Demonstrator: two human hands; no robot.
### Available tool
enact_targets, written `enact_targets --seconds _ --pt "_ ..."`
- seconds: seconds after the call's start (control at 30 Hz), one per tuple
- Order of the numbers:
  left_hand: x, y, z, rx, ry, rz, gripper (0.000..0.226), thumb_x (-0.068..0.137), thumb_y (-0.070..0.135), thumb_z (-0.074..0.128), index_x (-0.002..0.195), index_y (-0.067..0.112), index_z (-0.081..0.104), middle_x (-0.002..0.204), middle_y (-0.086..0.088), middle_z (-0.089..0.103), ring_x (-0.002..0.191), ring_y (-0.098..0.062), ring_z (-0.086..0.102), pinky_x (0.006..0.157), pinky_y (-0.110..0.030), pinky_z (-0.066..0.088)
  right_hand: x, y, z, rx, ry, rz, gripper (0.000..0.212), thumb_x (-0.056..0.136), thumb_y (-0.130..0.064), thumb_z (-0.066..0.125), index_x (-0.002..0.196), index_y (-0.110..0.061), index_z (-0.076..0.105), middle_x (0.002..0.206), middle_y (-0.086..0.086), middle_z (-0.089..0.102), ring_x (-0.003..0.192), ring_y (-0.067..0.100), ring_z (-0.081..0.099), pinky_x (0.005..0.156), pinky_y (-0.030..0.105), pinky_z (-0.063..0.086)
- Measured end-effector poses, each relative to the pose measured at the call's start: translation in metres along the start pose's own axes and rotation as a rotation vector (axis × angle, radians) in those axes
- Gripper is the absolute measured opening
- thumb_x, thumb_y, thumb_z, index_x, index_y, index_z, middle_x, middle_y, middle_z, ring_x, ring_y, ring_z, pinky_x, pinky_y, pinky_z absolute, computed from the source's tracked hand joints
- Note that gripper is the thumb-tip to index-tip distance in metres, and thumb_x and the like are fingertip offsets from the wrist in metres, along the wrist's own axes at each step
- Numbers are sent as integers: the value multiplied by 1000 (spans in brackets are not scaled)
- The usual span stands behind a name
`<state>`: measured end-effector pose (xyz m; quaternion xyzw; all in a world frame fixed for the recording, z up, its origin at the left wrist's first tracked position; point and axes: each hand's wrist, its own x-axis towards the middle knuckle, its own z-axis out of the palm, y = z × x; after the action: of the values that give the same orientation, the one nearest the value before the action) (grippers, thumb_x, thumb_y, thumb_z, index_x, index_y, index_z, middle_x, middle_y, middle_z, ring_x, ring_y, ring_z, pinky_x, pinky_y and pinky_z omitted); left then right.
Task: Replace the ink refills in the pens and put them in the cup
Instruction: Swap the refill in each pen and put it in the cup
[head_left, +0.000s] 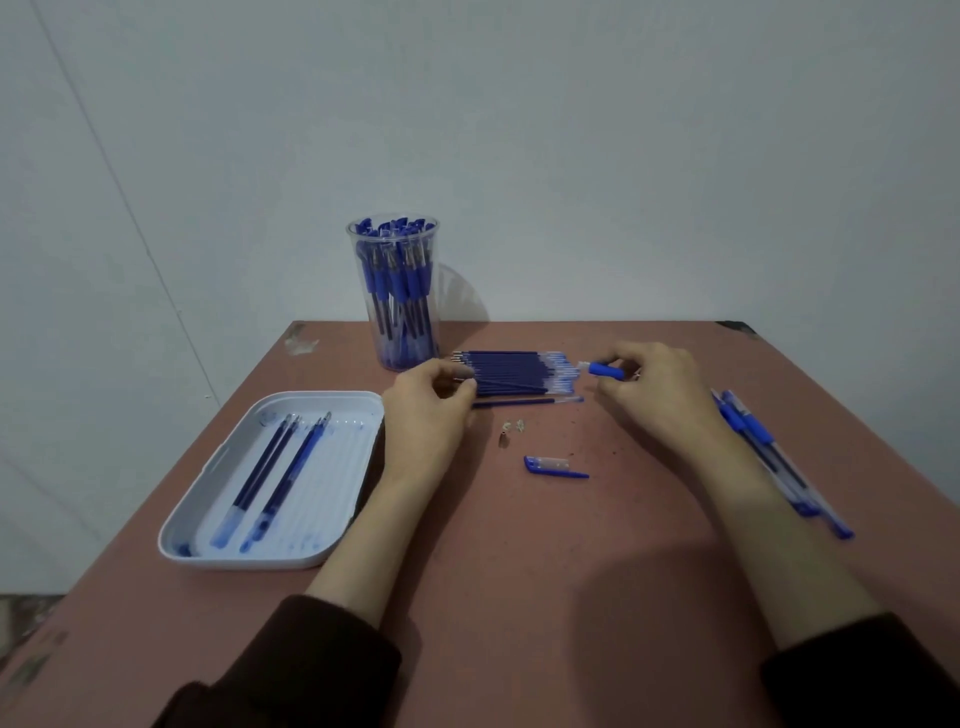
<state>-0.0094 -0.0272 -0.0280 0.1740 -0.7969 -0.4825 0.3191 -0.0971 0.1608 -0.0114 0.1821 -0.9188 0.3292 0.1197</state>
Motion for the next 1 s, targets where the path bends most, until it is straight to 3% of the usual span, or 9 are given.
enact_targets --seconds 0.1,0.23,0.4,0.53,0.67,0.73,0.87,1.0 --pt "2 -2 8 250 -11 124 15 84 9 62 94 13 74 91 3 71 86 -11 61 74 -12 38 1 0 0 7 1 -4 16 82 -16 65 91 -28 72 73 -2 64 69 18 57 66 36 52" --pt "6 -6 15 448 -13 188 19 86 12 58 97 17 73 98 1 70 98 -21 56 71 -26 41 2 1 0 7 -1 -23 17 82 -17 64 90 -29 71 69 -9 60 69 17 57 65 34 50" --pt "5 -4 13 547 -24 194 24 88 14 55 105 18 71 105 -2 68 100 -23 48 69 -25 31 2 -1 4 26 -8 -44 13 83 -19 65 90 -28 71 69 -16 57 75 16 56 68 30 46" --pt "2 2 8 516 -12 222 27 89 14 56 113 16 69 111 -6 64 103 -25 46 71 -19 26 -6 -11 16 39 -9 -125 12 84 -20 64 92 -26 71 79 -7 65 75 17 56 68 31 47" --pt "-8 10 -8 513 -6 293 26 91 18 57 113 16 68 113 -4 65 104 -23 46 72 -16 21 -14 -24 28 85 -2 -246 13 84 -21 67 95 -24 72 83 -9 67 74 13 56 70 31 47" --pt "-10 9 -28 536 25 309 24 90 19 56 110 17 70 108 -3 67 101 -25 49 70 -19 24 -18 -29 32 106 -14 -295 13 84 -20 67 95 -23 72 85 -7 69 75 12 58 71 31 48" --pt "-6 -9 -82 654 66 194 23 88 18 56 105 13 71 102 -6 71 101 -30 57 81 -37 47 -23 -34 38 137 -29 -350 11 82 -19 68 91 -25 71 79 -5 68 74 14 61 71 35 49" --pt "-3 -26 -114 871 -64 14 20 87 19 59 100 12 72 97 -8 70 92 -29 60 74 -36 50 -24 -35 42 133 -53 -367 11 83 -20 68 92 -25 71 78 -5 65 73 13 60 70 35 49"
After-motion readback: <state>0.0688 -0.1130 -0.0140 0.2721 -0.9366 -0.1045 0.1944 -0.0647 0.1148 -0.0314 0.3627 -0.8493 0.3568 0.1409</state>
